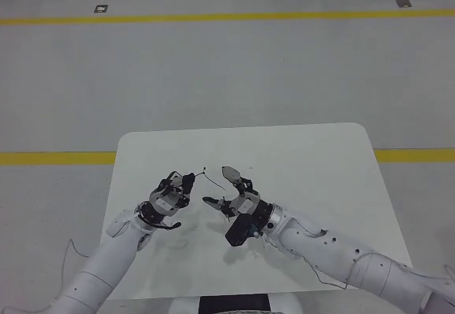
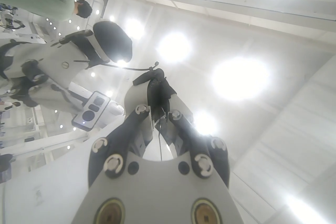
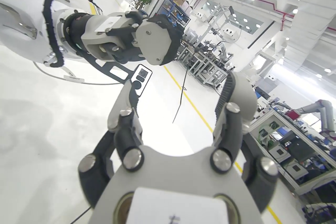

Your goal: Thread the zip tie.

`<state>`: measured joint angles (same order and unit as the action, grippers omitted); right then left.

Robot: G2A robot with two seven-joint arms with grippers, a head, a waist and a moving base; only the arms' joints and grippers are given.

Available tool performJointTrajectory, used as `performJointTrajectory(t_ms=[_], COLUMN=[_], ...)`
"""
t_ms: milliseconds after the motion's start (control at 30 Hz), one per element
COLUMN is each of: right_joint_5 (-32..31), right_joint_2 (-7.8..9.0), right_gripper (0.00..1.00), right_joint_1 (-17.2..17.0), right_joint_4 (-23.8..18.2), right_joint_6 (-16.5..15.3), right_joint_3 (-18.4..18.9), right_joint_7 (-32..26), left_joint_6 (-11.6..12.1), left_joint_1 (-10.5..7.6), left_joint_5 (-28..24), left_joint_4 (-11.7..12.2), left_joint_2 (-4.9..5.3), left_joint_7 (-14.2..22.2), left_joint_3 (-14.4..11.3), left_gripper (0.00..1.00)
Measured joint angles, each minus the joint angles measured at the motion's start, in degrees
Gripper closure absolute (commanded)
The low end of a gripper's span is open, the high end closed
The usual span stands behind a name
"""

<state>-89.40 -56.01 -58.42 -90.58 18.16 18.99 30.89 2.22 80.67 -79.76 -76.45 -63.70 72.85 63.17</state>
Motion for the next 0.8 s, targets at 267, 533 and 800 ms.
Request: performJointTrajectory(t_ms=[267,533,800], right_joint_5=[-0.6,-0.6,-0.6], right_joint_2=[-1.71,-2.65,-3.39], right_gripper=[0.7,0.71,0.75], right_joint_1=[-1.3,-2.2,-2.7], right_joint_4=[0.8,0.9,1.0], right_joint_6=[-0.1,-0.7,-1.0], right_joint_3=[2.4,3.9,4.7], right_joint_7=[-1.0,0.3,1.1], left_joint_6=[-0.4,-0.8,-1.2], left_joint_1=[-0.06,-0.1,-0.35], left_joint_5=[0.5,0.8,1.3], left_joint_4=[0.3,0.5,0.8], left_joint_2=[-0.27,-0.51,-0.79], left_joint_7=[0.1,0.0,-0.1], left_joint_3=[0.1,0.4,0.2], left_gripper=[1.0,1.0,1.0])
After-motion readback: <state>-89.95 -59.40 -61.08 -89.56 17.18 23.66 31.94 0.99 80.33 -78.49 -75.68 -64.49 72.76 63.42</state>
